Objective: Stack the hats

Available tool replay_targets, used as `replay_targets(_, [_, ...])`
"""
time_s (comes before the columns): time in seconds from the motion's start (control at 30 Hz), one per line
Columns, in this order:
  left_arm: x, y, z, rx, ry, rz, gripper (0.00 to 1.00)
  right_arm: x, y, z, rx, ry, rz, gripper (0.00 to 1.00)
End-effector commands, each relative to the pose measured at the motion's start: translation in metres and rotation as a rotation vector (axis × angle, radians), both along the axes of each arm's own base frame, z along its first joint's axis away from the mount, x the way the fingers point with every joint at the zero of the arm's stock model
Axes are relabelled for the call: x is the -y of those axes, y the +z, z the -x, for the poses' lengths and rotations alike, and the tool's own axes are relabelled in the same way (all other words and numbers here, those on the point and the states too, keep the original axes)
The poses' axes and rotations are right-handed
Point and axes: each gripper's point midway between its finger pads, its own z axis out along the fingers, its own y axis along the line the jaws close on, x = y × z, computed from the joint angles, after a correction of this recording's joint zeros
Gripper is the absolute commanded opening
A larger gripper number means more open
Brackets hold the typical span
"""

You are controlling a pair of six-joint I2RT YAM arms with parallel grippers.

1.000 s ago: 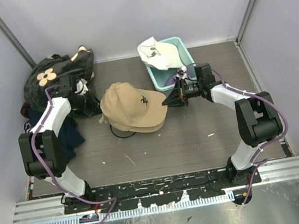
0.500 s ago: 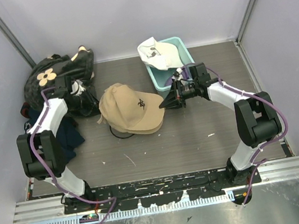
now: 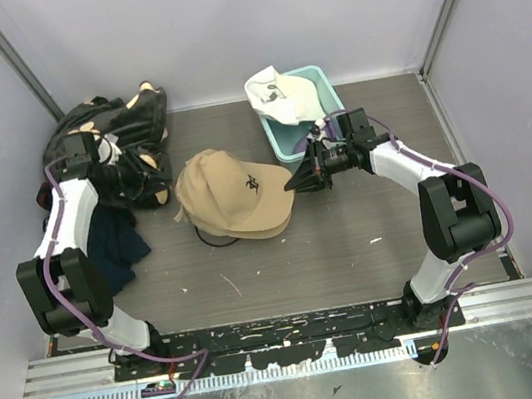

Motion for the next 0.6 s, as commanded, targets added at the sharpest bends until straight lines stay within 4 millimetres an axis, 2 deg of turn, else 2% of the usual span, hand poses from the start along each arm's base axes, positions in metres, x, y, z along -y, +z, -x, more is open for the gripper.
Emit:
replay_targets(0.0, [0.010,0.052,-0.007,0.116,-0.034,0.069,0.41,0.000,-0.001,-0.003,-0.003,-0.005,0.031,0.01])
replay_targets(0.1, [0.012,0.059,-0.008,0.132,-0.050,0.081,0.42,0.001,0.000,-0.003,-0.001,-0.006,0.032,0.01])
replay_targets(0.57, [0.036,0.046,-0.002,0.095,-0.137,0.062,0.43,-0.001,0.004,-0.007,0.005,-0.009,0.030,0.01])
